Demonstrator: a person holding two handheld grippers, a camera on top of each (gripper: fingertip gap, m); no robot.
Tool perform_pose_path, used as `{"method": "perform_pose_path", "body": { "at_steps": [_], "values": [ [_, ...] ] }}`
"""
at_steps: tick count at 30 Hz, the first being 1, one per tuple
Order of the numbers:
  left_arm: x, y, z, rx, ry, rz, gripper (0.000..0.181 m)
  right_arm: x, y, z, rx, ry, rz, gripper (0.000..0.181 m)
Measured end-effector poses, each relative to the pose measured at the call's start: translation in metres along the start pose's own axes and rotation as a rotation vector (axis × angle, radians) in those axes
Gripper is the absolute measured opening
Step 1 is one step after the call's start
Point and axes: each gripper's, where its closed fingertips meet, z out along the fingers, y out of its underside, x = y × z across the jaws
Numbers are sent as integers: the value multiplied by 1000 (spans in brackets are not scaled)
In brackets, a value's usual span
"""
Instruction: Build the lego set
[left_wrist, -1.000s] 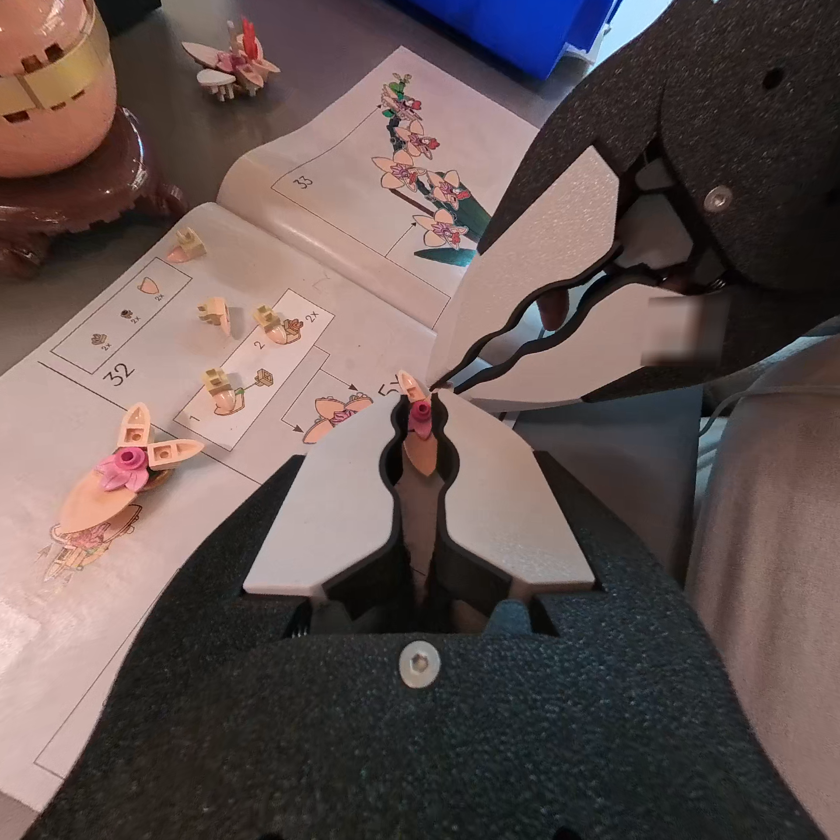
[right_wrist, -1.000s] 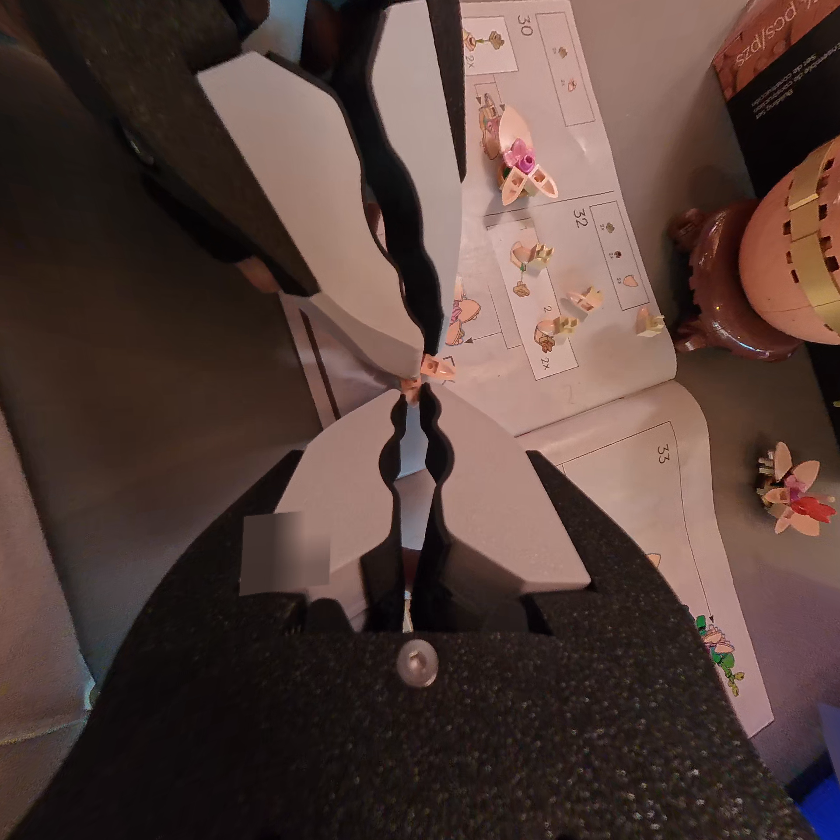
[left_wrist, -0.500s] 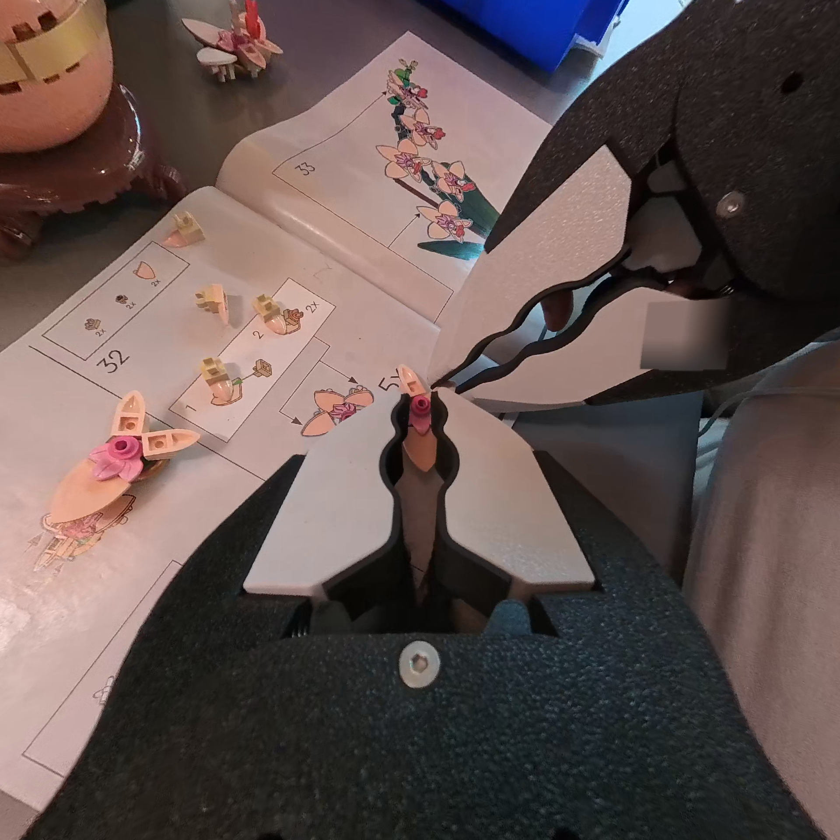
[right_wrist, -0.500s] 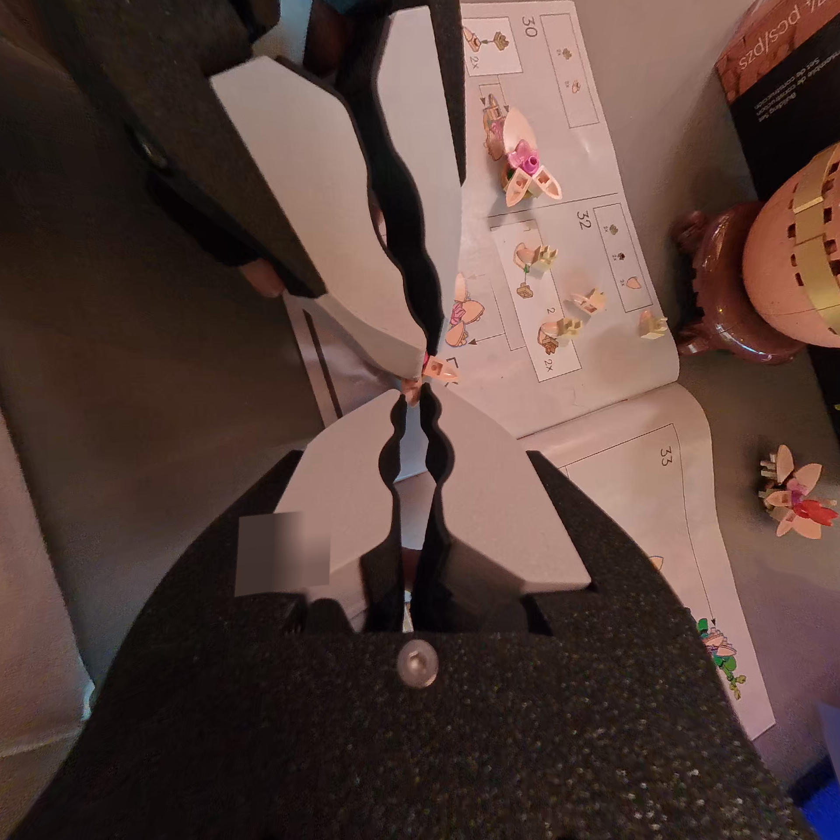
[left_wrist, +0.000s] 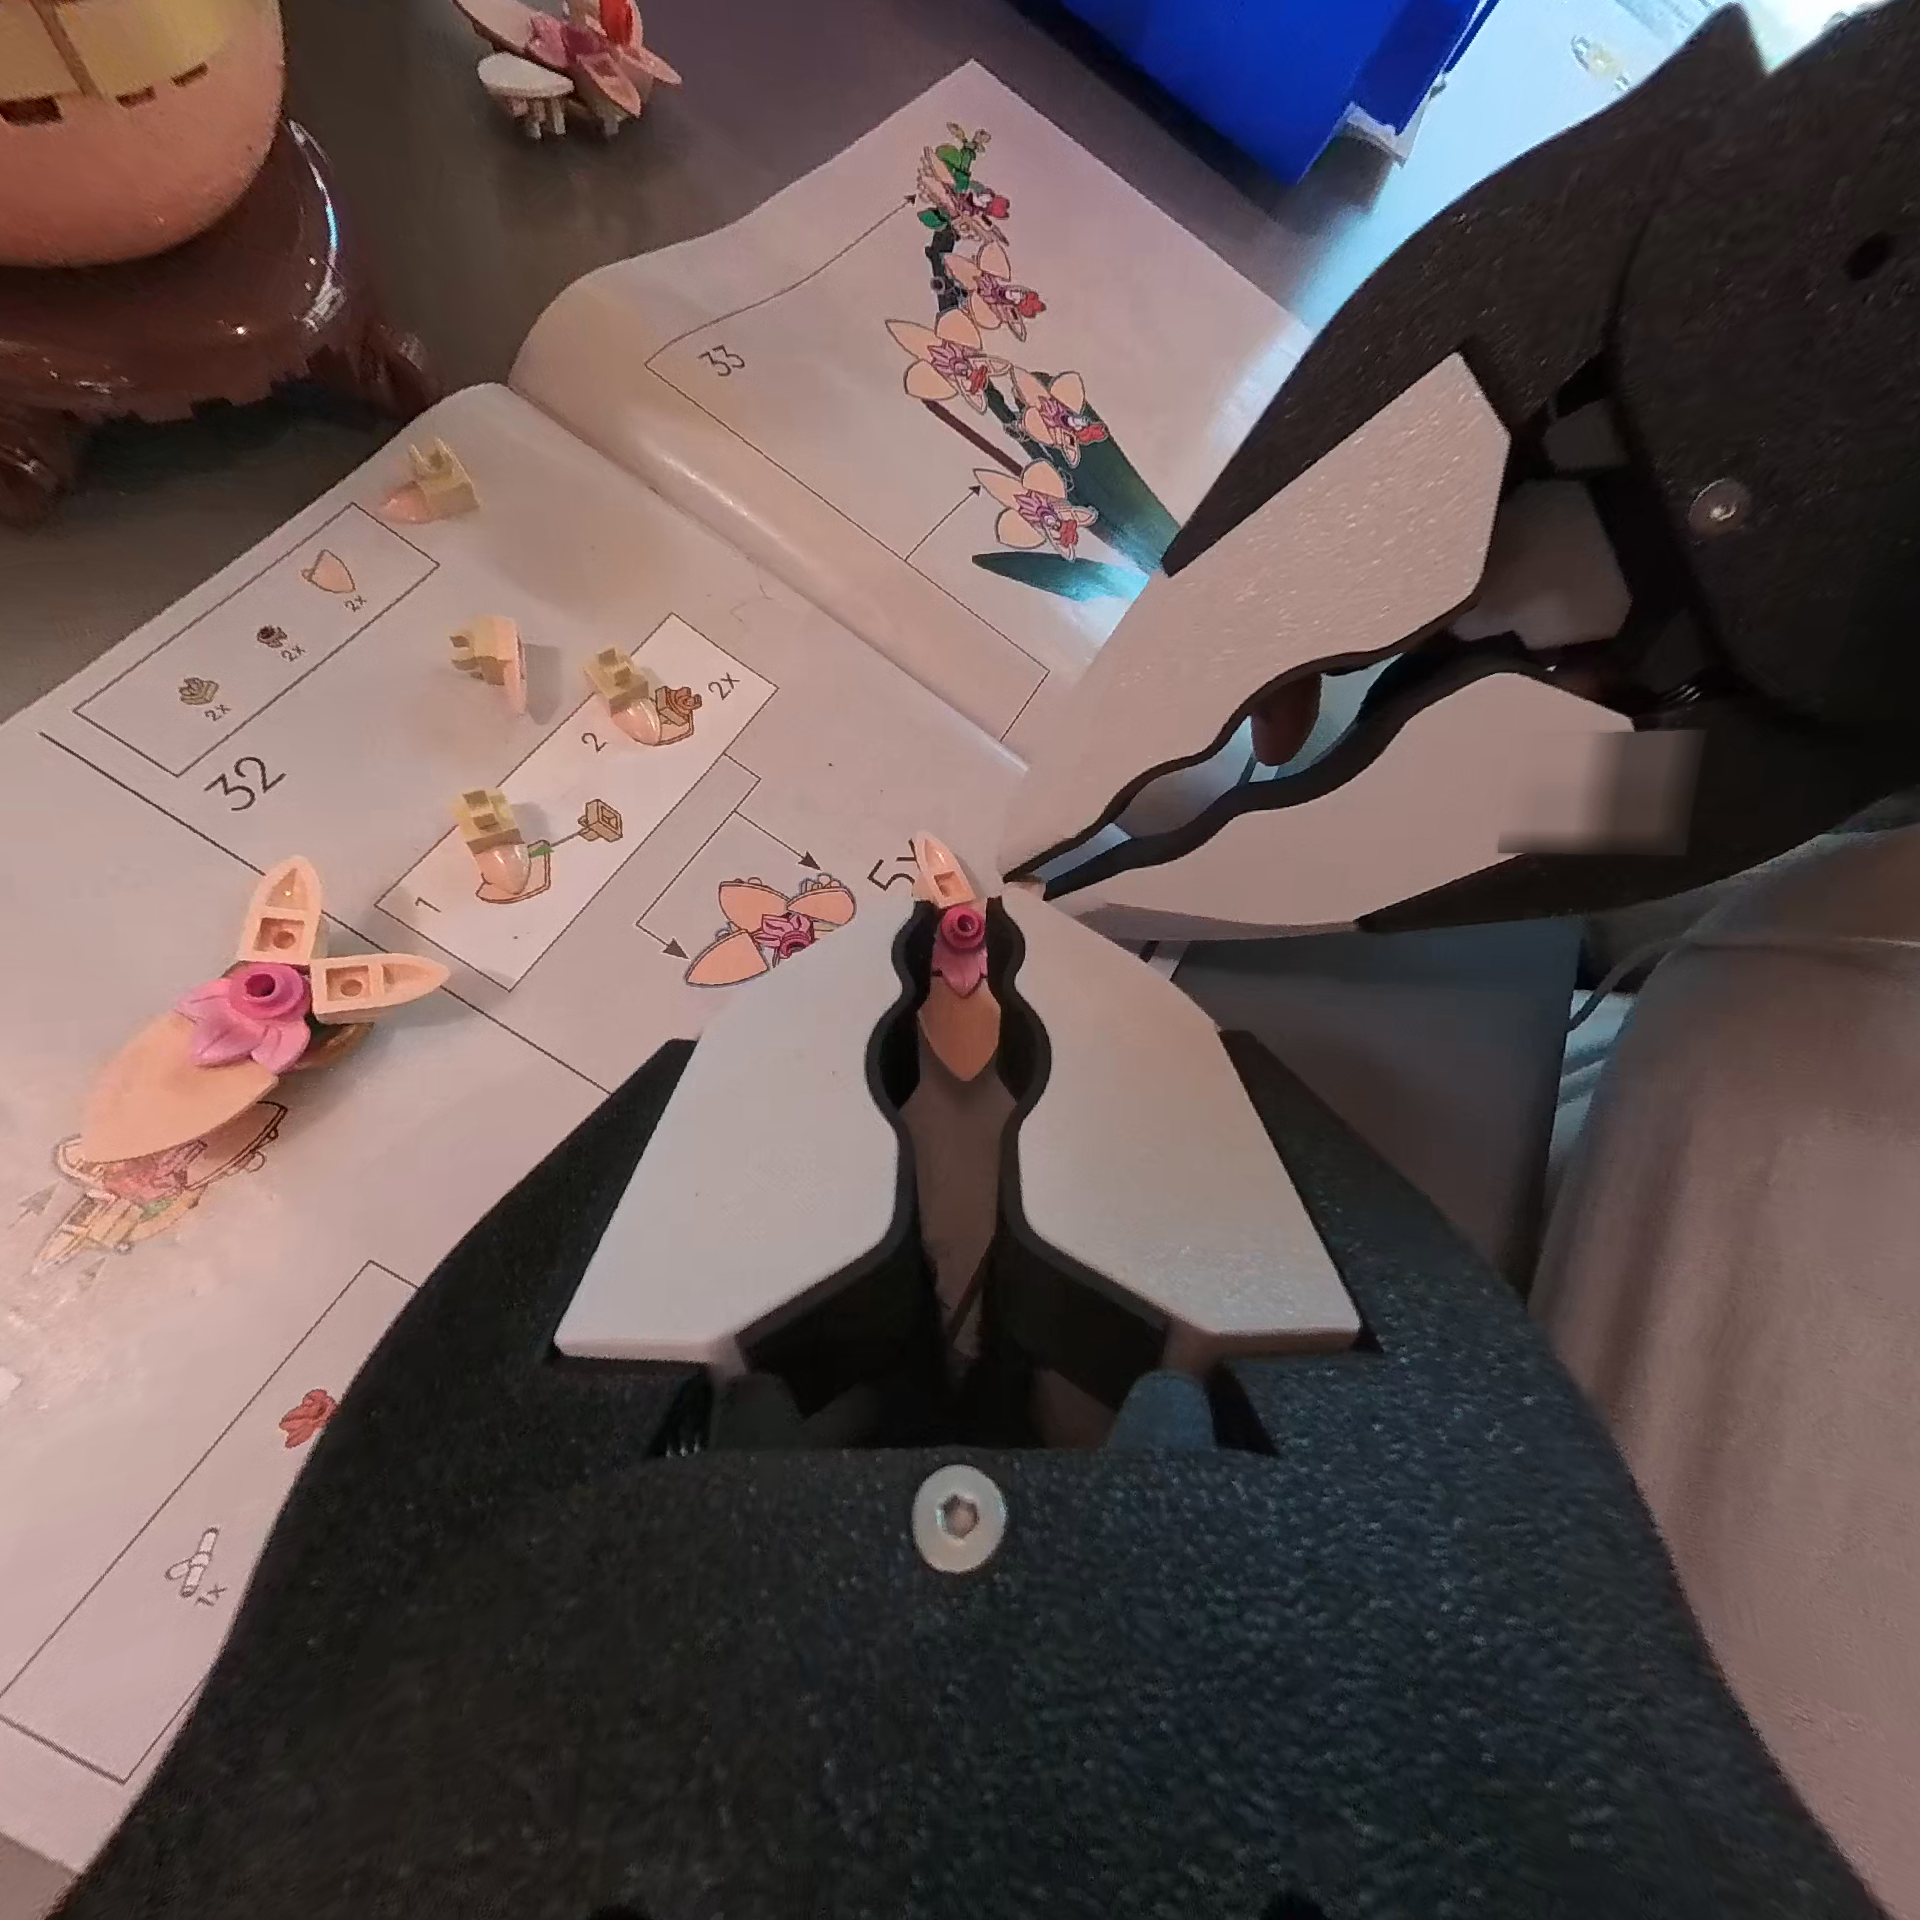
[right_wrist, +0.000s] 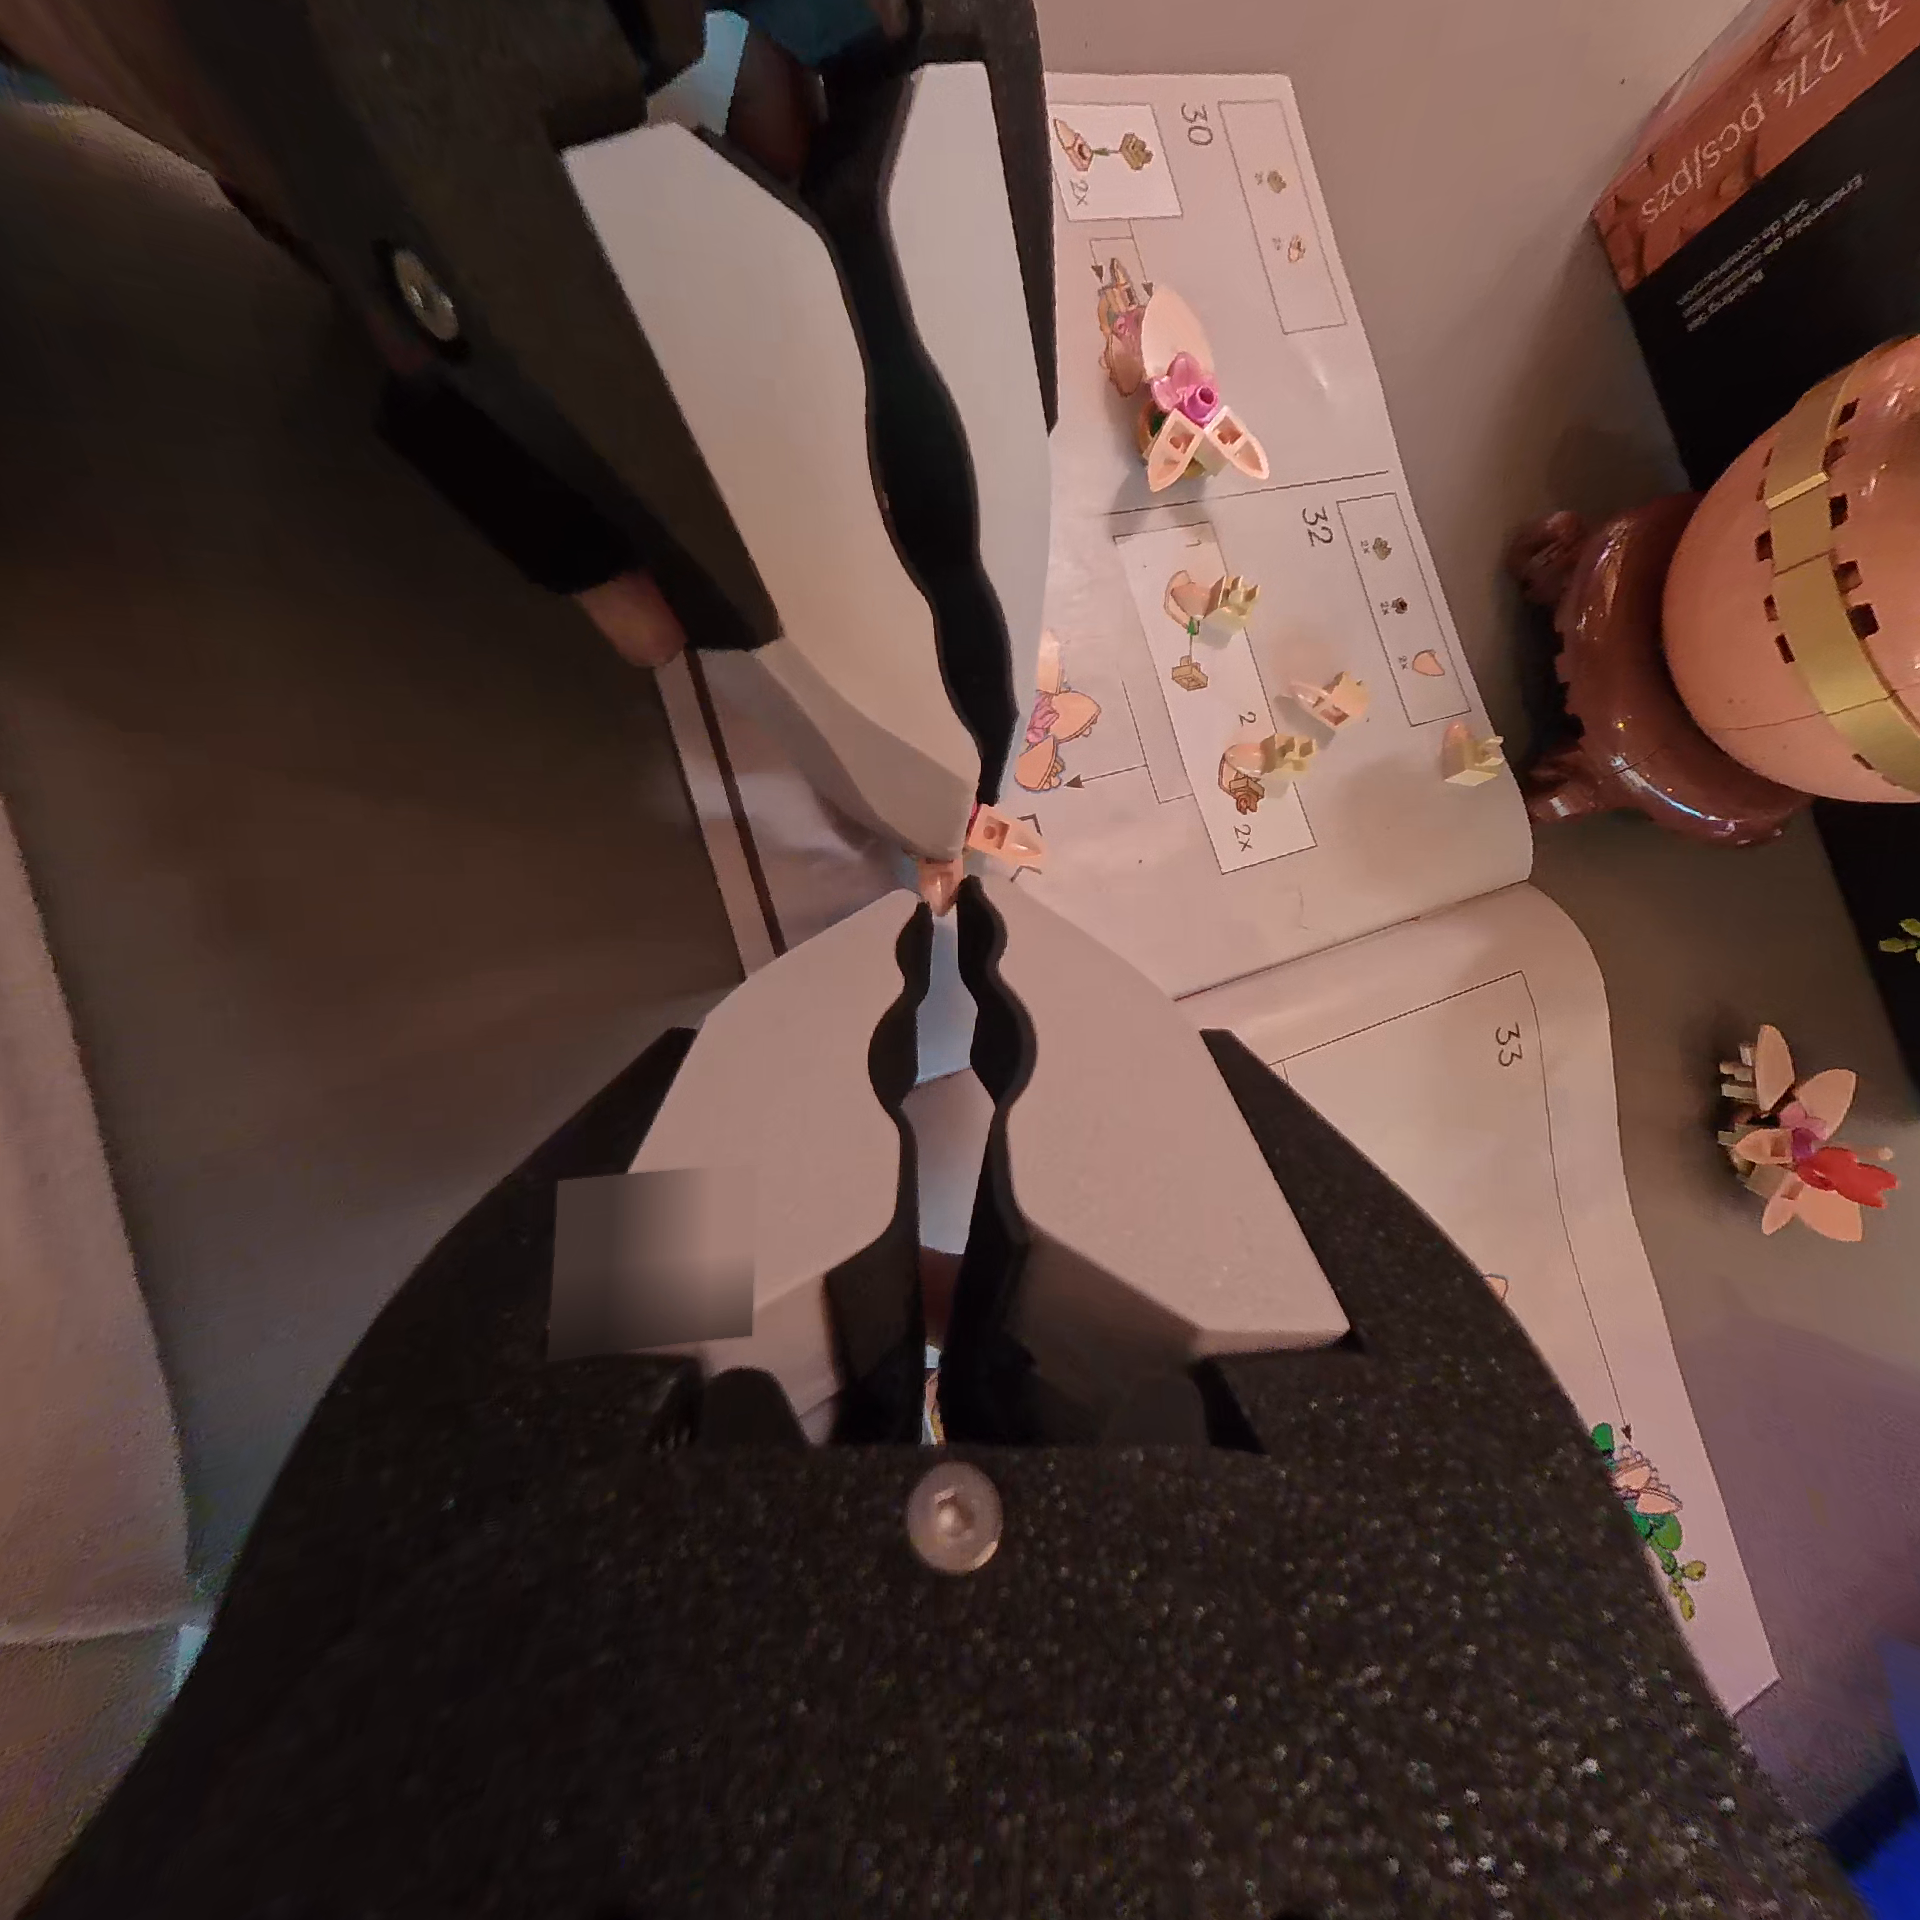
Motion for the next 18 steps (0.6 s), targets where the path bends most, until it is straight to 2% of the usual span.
{"method": "perform_pose_path", "body": {
  "at_steps": [5, 11, 18],
  "values": [
    [0, 0, 0, -4, -2, -12, 10, 0, 0, 0, 19, -1, -14, 5],
    [-1, 0, 0, -6, -8, -35, 9, -1, 0, 0, 29, -87, 112, 4],
    [-1, 0, 1, -8, -36, -50, 9, -1, 0, 1, 14, -110, 109, 4]
  ]
}}
